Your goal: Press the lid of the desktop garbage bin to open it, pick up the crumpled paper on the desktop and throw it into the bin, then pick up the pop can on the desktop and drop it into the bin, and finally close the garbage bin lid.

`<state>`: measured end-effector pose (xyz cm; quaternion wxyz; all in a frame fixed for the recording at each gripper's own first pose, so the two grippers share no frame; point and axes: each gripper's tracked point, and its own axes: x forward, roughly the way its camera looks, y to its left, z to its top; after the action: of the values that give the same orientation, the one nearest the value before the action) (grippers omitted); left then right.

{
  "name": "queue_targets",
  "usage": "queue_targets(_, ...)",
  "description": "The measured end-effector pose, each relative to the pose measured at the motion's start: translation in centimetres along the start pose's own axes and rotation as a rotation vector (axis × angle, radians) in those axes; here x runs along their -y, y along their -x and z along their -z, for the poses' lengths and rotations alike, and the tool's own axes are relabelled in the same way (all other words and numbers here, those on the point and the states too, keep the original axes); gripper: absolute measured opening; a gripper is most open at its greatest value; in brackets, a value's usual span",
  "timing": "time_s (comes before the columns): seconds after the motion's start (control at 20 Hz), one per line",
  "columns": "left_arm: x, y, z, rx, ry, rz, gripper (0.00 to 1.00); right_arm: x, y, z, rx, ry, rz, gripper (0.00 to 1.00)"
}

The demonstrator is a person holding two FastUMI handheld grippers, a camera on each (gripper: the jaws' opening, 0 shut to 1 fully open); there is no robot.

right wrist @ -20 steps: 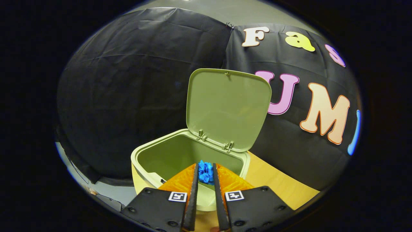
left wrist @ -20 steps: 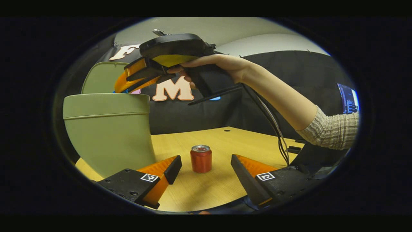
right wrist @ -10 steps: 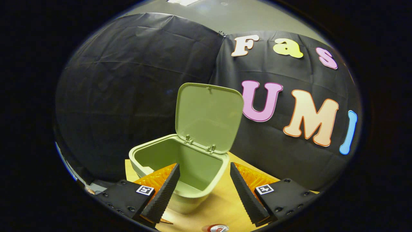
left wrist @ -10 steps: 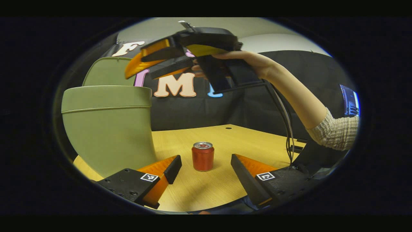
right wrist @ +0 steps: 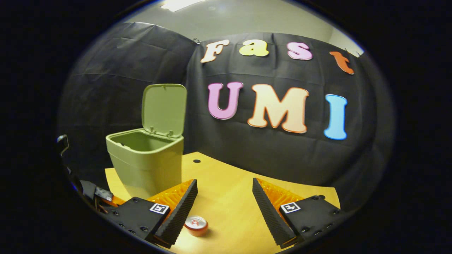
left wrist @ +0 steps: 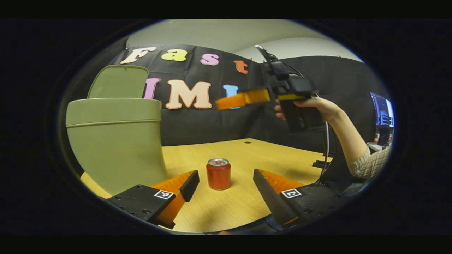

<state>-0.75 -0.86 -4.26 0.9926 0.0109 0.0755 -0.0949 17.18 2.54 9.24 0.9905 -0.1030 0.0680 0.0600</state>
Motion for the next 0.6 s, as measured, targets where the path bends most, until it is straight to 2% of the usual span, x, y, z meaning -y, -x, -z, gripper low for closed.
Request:
queue_targets(0.1,-0.1,-0.6,0.2,-0.012,-0.014,-0.001,0.94,1.9,0.9,3.2,-0.026,-0.029,0.025,0.98)
queue_targets(0.2,-0.5,-1.4,0.4,-0.031,-0.028,-0.016,0.97,3.1,1.7,6.5,-0.055,-0.043,0.038,0.98)
queue_targets(0.25,-0.9,-2.0,0.5,-0.040,-0.035,-0.027,0.92,3.6,2.0,8.0,-0.066,-0.046,0.045,0.98)
queue_targets(0.3,-1.2,-2.6,0.7,-0.049,-0.038,-0.034,0.94,3.9,2.2,9.2,-0.075,-0.045,0.054,0.98)
queue_targets(0.4,-1.7,-3.9,1.2,-0.069,-0.031,-0.047,0.94,4.3,2.5,11.0,-0.083,-0.039,0.071,0.98)
queue_targets(0.6,-2.0,-6.5,2.5,-0.116,-0.017,-0.058,0.95,4.0,3.4,13.4,-0.094,-0.030,0.052,0.99)
